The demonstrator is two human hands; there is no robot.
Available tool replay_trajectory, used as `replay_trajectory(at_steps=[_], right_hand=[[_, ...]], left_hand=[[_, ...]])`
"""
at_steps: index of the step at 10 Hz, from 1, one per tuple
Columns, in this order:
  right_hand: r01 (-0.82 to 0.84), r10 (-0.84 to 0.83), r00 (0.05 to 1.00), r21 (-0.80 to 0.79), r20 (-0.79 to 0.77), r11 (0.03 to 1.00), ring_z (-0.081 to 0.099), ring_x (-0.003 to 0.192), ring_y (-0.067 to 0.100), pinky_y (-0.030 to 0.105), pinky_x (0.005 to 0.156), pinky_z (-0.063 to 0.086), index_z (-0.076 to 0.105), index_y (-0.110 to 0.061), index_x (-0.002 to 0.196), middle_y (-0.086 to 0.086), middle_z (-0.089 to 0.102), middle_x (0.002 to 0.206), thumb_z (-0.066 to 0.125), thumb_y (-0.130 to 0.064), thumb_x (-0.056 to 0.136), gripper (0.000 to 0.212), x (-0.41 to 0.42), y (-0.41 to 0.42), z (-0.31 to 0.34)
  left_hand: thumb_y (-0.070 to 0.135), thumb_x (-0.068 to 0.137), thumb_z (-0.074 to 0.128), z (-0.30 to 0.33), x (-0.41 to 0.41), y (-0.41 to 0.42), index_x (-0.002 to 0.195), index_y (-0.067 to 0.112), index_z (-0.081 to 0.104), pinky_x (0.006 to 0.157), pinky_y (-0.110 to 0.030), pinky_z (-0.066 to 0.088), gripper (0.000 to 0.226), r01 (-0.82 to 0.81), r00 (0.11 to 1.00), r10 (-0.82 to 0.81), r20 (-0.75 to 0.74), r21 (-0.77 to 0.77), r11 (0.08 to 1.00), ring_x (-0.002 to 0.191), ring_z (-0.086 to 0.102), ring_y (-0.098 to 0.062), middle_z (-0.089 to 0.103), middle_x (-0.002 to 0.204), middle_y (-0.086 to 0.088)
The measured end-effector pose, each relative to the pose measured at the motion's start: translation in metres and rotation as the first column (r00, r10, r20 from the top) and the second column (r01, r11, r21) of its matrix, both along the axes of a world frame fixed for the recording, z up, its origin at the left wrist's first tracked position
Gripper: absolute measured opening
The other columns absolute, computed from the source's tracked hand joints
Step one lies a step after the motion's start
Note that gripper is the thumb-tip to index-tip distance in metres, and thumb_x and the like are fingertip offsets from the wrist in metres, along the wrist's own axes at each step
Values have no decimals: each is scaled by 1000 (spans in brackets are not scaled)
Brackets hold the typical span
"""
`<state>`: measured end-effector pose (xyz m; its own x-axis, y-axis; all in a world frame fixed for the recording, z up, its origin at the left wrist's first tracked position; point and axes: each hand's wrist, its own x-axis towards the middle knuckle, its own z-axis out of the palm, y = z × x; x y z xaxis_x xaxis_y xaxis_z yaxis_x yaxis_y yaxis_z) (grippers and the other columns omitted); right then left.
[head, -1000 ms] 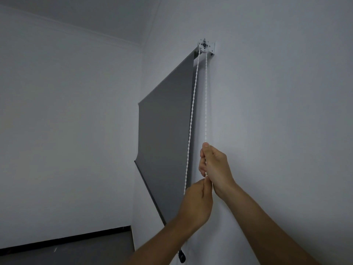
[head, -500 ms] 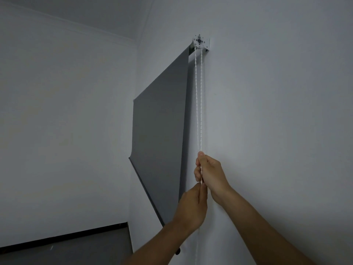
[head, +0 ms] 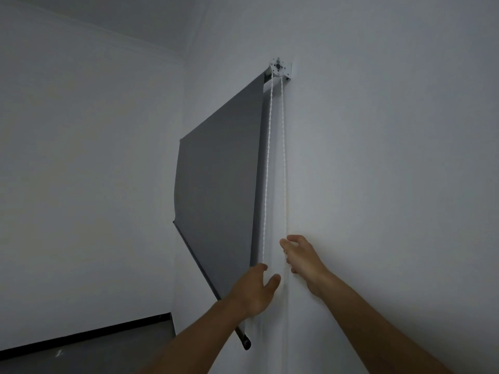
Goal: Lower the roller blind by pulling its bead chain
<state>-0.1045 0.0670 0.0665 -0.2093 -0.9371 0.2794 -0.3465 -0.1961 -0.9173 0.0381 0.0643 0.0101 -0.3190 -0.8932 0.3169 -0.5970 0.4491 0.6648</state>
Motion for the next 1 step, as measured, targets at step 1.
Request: replay_trajectory(at_steps=[1], right_hand=[[28, -28, 997, -3, -71, 1000, 41, 139, 27, 36, 108, 35, 34, -19, 151, 8, 39, 156, 49, -39, 102, 55, -1, 8, 1]], left_hand=[[58, 98, 38, 6, 23, 4, 147, 16, 35, 108, -28, 32, 66, -41, 995, 43, 87, -33, 999, 134, 45, -23, 44, 151, -6]])
